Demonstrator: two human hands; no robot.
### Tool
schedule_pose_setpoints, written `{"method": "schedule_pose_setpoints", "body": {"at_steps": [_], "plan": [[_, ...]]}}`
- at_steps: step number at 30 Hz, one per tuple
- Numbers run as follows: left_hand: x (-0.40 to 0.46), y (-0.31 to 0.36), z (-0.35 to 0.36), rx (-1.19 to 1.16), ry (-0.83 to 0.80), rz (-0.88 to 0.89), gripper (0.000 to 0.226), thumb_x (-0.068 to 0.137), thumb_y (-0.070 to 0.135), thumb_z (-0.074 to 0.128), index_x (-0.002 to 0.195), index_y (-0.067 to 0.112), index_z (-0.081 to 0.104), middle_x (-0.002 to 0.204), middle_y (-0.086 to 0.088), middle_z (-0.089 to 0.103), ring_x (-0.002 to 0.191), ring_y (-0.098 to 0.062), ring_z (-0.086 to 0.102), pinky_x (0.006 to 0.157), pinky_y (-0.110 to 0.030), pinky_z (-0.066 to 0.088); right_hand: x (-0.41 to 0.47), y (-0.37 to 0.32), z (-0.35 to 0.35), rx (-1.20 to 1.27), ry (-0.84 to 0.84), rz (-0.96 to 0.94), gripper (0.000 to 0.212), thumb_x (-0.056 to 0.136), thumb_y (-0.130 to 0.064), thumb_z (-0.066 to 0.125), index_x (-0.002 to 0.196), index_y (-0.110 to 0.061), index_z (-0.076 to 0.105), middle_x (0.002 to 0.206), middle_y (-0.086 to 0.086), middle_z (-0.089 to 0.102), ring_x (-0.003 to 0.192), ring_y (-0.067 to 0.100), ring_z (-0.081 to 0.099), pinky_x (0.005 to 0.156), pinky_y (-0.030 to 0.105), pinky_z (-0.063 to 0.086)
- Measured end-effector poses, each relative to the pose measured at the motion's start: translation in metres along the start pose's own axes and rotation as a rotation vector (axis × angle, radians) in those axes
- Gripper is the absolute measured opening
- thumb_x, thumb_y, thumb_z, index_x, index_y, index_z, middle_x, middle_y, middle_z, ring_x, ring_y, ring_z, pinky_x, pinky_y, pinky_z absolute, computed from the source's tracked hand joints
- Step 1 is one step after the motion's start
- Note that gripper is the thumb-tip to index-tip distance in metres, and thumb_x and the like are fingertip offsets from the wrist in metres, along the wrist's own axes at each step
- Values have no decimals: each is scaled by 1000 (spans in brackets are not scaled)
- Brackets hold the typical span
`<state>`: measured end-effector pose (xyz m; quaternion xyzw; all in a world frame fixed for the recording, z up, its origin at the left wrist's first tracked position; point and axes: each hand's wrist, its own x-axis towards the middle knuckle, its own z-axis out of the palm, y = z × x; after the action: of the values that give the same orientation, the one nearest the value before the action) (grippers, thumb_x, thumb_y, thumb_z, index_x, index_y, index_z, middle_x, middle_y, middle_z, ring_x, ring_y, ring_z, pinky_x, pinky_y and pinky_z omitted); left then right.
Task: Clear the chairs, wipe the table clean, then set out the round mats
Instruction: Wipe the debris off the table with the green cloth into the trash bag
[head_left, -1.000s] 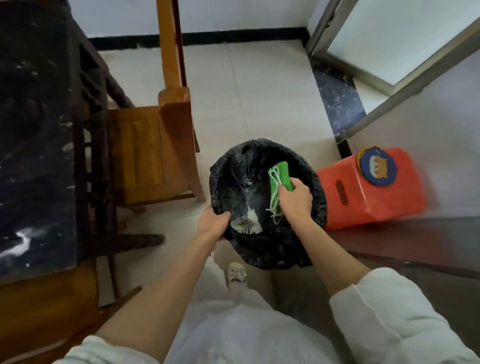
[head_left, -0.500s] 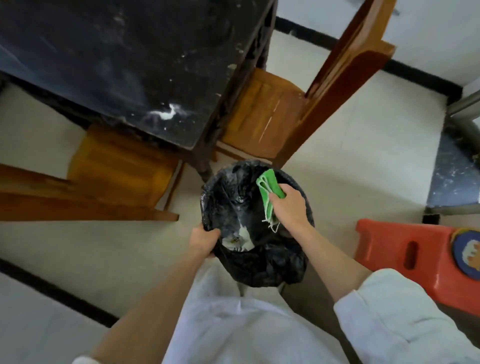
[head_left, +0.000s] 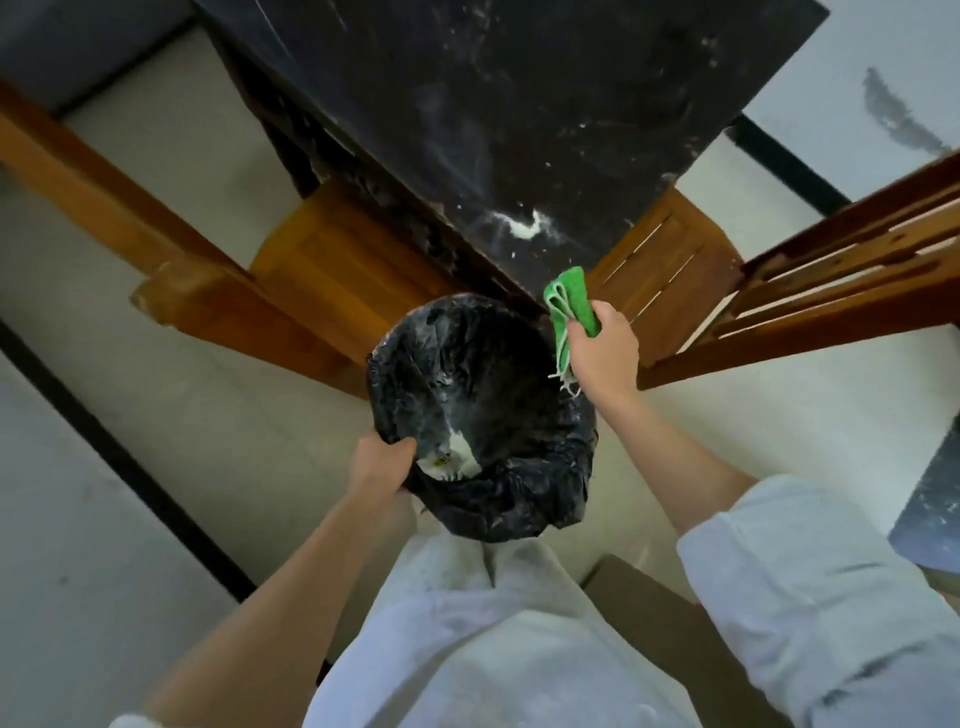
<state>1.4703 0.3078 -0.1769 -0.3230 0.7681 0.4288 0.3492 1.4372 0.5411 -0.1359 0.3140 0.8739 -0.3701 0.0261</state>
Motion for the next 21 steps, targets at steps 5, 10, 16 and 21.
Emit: {"method": "schedule_pose_setpoints", "body": {"at_steps": [5,10,16,21], "plan": [[11,5,-10,8,53,-10,26,88,10,51,114,12,50,89,-11,59,83,-32,60,73,-43,55,41,-28,9,-126,49,-111,26,92,-20,48,114,-12,56,109,12,58,102,27,52,80,32,38],[20,12,-10,-1,156,-36,41,92,13,47,133,11,41,97,-10,56,77,-27,56,59,-37,51,85,-45,16,-243,101,-133,31,93,-19,45,122,-13,53,119,13,54,111,30,48,91,36,39],[24,23,-9,87,254,-61,34,94,15,45,126,5,44,111,-19,58,93,-35,56,72,-37,43,141,-64,18,-363,161,-139,37,95,-16,44,132,-17,42,131,9,43,119,25,42,84,32,41],[38,30,-15,150,254,-24,34,95,19,44,126,6,45,107,-17,58,84,-28,51,70,-36,42,165,-71,32,-398,83,-165,39,93,-12,44,132,-18,44,132,8,42,117,26,43,79,29,37]]}}
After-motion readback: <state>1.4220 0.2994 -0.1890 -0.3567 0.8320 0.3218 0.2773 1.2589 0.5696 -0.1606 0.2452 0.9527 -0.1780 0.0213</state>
